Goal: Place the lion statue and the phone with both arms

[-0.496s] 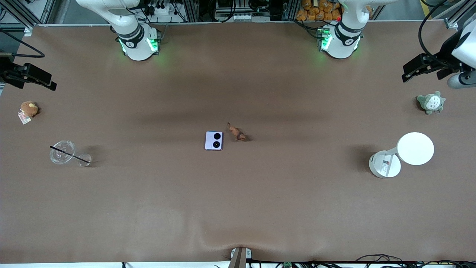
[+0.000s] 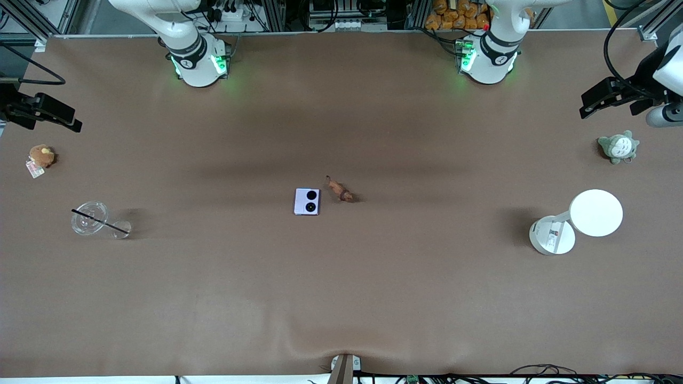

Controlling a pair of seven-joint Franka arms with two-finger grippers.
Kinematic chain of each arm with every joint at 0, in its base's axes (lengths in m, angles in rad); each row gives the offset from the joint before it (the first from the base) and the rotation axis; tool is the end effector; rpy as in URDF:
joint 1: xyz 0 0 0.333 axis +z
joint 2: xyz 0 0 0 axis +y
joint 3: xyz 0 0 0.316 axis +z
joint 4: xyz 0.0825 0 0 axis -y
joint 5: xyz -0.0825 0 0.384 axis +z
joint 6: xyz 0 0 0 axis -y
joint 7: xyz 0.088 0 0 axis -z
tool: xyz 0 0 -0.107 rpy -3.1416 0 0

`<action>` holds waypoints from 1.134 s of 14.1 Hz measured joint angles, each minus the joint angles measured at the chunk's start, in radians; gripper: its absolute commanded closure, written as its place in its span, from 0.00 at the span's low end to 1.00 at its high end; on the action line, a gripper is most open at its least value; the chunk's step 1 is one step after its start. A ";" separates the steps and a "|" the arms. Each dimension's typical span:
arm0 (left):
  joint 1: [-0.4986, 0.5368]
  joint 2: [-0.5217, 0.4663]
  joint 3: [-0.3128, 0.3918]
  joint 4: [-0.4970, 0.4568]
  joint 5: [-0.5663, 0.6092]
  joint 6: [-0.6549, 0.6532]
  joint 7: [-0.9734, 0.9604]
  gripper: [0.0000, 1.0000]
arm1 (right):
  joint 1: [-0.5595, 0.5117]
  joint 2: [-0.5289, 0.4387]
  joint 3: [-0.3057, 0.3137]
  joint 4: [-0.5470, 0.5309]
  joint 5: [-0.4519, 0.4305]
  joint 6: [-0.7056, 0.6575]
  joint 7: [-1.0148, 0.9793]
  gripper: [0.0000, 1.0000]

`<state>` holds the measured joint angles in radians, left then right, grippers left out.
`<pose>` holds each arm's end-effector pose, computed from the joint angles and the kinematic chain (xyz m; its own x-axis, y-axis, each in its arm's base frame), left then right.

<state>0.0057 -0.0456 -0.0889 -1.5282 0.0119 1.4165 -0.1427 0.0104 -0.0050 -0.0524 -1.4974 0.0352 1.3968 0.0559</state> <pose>0.5222 -0.0434 0.6558 0.9961 0.0618 -0.0633 0.0603 -0.9979 -0.0251 0.5344 -0.0183 0.6469 0.9911 -0.0914 -0.0972 -0.0947 -0.9951 -0.0300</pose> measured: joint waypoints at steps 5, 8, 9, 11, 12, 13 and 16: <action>0.001 0.021 0.001 0.007 0.000 0.000 0.000 0.00 | 0.000 0.001 -0.001 -0.007 0.000 0.000 0.007 0.00; 0.001 0.024 0.002 0.007 0.000 0.000 0.000 0.00 | 0.000 0.002 -0.001 -0.007 0.000 0.004 0.007 0.00; 0.001 0.024 0.002 0.008 0.000 0.000 0.000 0.00 | 0.000 0.002 -0.001 -0.007 0.000 0.005 0.007 0.00; 0.001 0.024 0.002 0.008 0.000 0.000 0.000 0.00 | 0.000 0.002 -0.001 -0.007 0.000 0.006 0.008 0.00; 0.001 0.024 0.002 0.008 0.000 0.000 0.000 0.00 | 0.000 0.002 -0.001 -0.007 0.000 0.006 0.008 0.00; 0.001 0.024 0.002 0.008 0.000 0.000 0.000 0.00 | 0.000 0.002 -0.001 -0.007 0.000 0.006 0.008 0.00; 0.001 0.025 0.002 0.008 0.000 0.000 0.000 0.00 | 0.000 0.002 -0.001 -0.007 0.000 0.007 0.008 0.00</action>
<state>0.0070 -0.0211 -0.0873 -1.5204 0.0119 1.4165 -0.1427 0.0104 -0.0034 -0.0535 -1.5041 0.0352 1.4034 0.0639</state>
